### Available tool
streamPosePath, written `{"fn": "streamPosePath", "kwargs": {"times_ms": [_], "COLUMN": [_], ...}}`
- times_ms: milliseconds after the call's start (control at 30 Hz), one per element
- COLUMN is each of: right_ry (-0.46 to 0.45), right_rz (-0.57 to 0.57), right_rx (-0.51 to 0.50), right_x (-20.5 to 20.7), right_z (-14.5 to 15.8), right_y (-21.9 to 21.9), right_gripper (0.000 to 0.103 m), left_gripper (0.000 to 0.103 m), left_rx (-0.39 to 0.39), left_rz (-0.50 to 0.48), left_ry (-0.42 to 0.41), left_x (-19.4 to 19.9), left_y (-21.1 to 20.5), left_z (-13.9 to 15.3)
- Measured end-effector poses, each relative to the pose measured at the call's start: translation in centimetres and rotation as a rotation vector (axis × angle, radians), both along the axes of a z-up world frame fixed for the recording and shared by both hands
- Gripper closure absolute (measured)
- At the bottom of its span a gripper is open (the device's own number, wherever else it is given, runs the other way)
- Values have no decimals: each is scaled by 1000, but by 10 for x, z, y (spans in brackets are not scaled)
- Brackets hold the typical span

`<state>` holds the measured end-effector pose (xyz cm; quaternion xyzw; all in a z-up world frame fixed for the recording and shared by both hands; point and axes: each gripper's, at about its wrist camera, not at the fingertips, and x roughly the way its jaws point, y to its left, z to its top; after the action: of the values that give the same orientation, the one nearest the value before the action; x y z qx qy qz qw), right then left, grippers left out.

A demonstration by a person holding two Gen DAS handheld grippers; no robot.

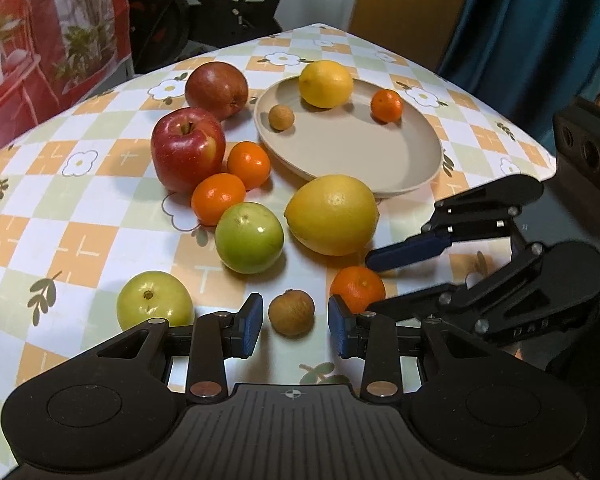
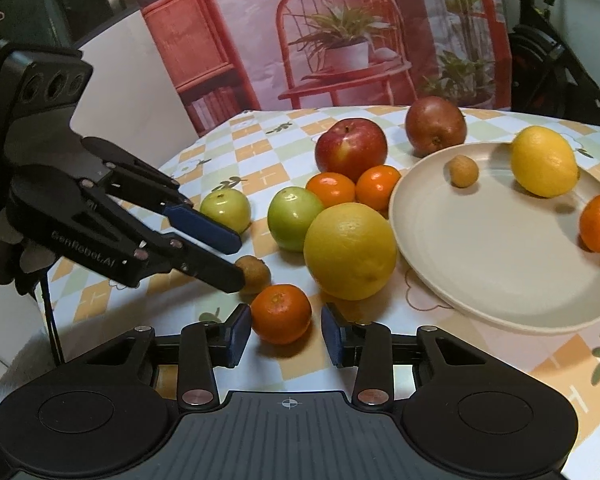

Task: Organize fruits
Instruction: 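Move the left gripper to a small brown kiwi while the right gripper approaches a tangerine, then close the left gripper on the kiwi while the right gripper closes on the tangerine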

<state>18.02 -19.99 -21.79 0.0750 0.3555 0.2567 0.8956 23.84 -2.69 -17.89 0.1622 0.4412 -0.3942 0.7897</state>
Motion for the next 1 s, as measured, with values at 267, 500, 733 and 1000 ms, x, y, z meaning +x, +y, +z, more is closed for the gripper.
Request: {"fn": "streamPosePath", "kwargs": {"times_ms": [267, 500, 733, 1000], "right_ry": [6, 4, 11, -4], "right_rz": [24, 27, 26, 29], "right_rx": [-3, 1, 9, 23], "right_x": [3, 3, 4, 0], "right_z": [-4, -5, -4, -1], "right_y": [3, 4, 2, -1], "right_gripper": [70, 71, 71, 72], "left_gripper": [66, 75, 76, 76], "left_rx": [12, 6, 6, -6], "left_rz": [2, 12, 21, 56], "left_ry": [23, 33, 28, 16], "left_x": [4, 7, 7, 1], "left_y": [-5, -6, -8, -5], "left_z": [-6, -8, -8, -6]}}
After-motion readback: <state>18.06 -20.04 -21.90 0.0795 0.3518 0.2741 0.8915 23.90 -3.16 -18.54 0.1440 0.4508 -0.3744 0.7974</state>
